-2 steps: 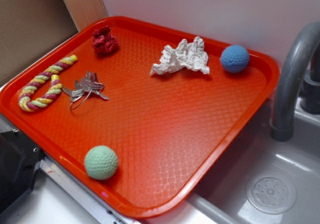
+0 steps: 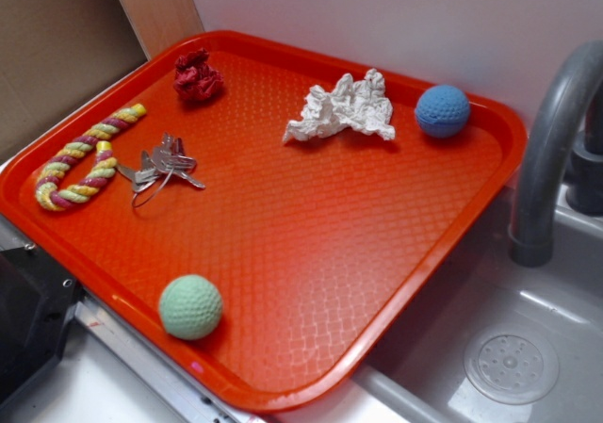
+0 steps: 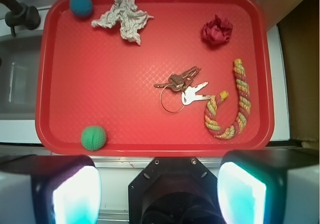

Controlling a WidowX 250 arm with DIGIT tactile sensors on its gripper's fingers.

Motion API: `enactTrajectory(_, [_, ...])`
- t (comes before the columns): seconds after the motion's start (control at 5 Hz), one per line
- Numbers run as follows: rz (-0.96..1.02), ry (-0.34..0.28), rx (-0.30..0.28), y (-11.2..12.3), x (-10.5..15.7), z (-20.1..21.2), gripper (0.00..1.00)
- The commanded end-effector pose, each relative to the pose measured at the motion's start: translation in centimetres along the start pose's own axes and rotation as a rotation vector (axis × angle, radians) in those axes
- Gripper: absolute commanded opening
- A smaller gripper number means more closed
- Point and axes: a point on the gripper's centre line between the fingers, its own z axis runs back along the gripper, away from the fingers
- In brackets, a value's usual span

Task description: Grab the red paper.

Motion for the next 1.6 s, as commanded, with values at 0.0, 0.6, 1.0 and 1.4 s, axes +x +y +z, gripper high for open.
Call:
enactTrajectory(0.0, [0.416, -0.060, 0.023, 2.5, 2.9, -3.3, 1.00])
enactTrajectory(0.6, [0.905, -0.255, 0.113, 12.0, 11.1, -11.0, 1.00])
enactTrajectory(1.0, [0.962, -0.346, 0.137, 16.2, 14.9, -14.4, 1.00])
enactTrajectory(1.4, [0.909, -0.276, 0.064, 15.2, 17.2, -17.8, 1.00])
